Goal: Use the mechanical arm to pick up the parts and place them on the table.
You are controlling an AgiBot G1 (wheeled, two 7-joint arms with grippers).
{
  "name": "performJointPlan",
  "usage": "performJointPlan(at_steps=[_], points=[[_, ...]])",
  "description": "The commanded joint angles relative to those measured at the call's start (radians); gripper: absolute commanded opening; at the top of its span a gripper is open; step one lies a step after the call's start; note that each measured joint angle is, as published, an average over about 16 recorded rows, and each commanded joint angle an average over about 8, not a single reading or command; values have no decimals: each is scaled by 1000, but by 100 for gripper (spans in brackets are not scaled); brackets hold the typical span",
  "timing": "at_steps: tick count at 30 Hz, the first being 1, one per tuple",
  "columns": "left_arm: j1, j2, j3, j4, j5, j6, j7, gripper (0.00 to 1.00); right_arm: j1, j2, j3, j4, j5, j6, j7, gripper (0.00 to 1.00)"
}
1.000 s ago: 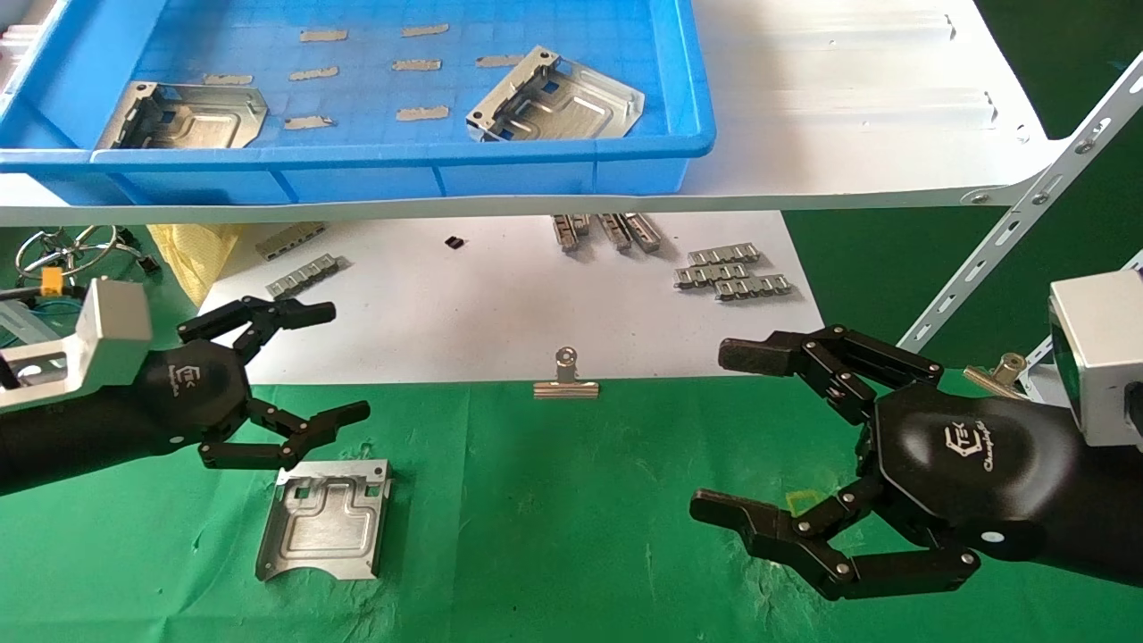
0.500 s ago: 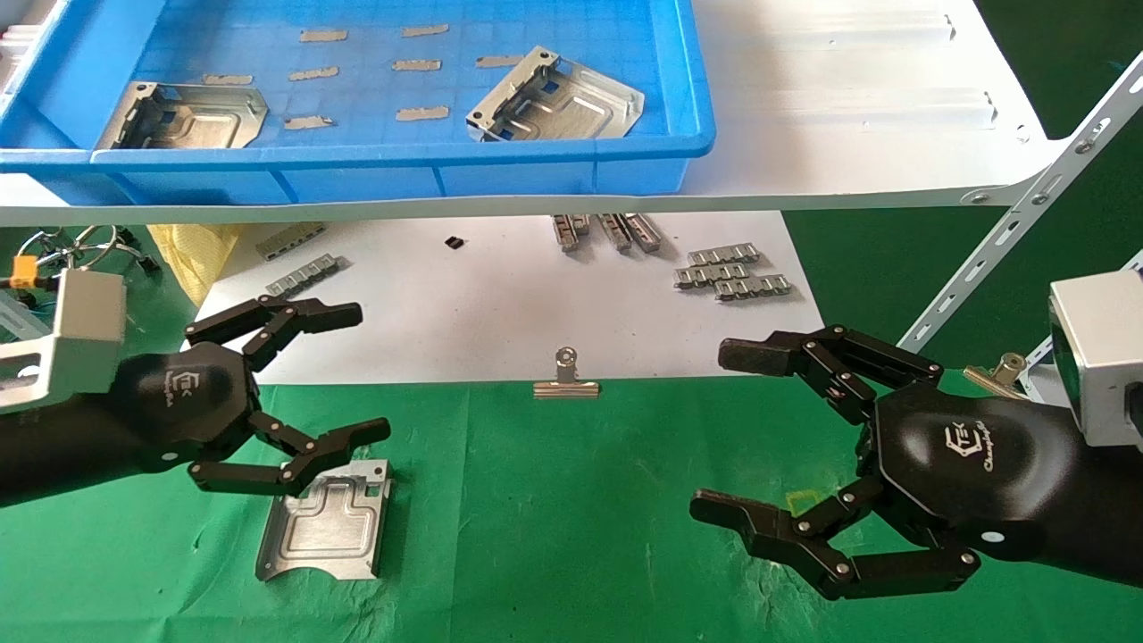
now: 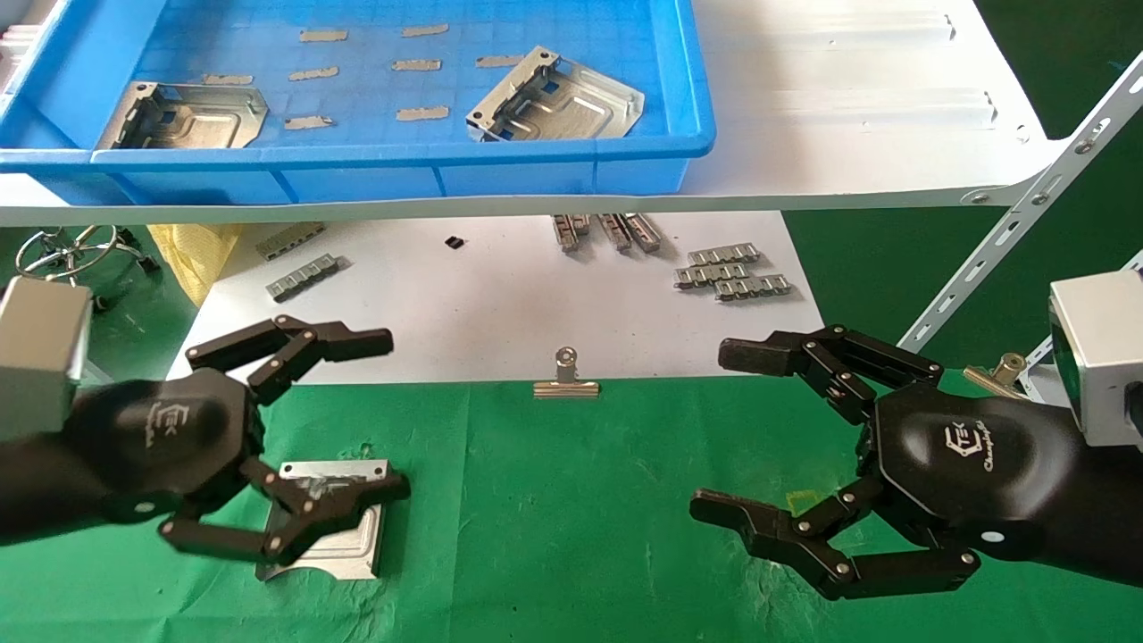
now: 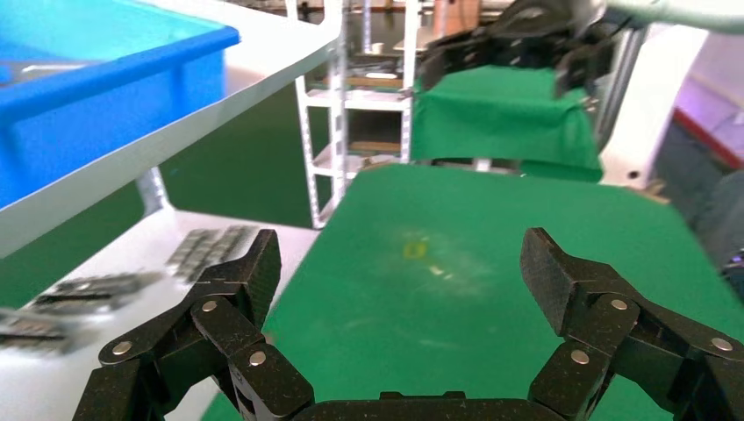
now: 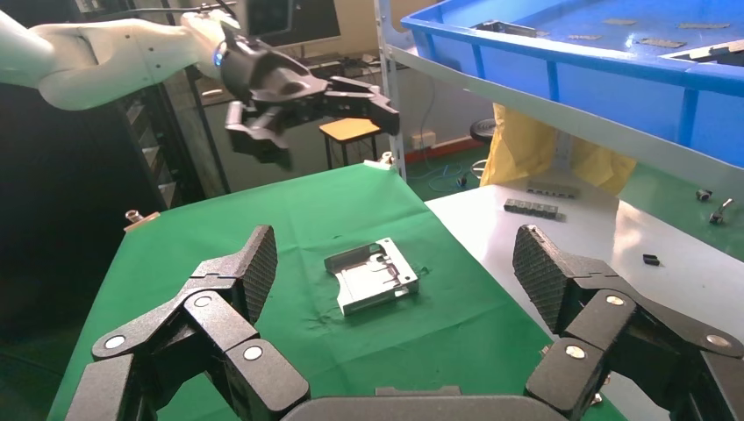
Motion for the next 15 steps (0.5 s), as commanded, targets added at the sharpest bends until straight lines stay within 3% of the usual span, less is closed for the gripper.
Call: performJointPlan(at_steps=[1, 15], points=[[17, -8, -14, -43, -6, -3, -29, 100, 0, 0, 0, 0, 0, 0, 0, 100], [106, -49, -91, -275, -38, -21, -179, 100, 0, 0, 0, 0, 0, 0, 0, 100]])
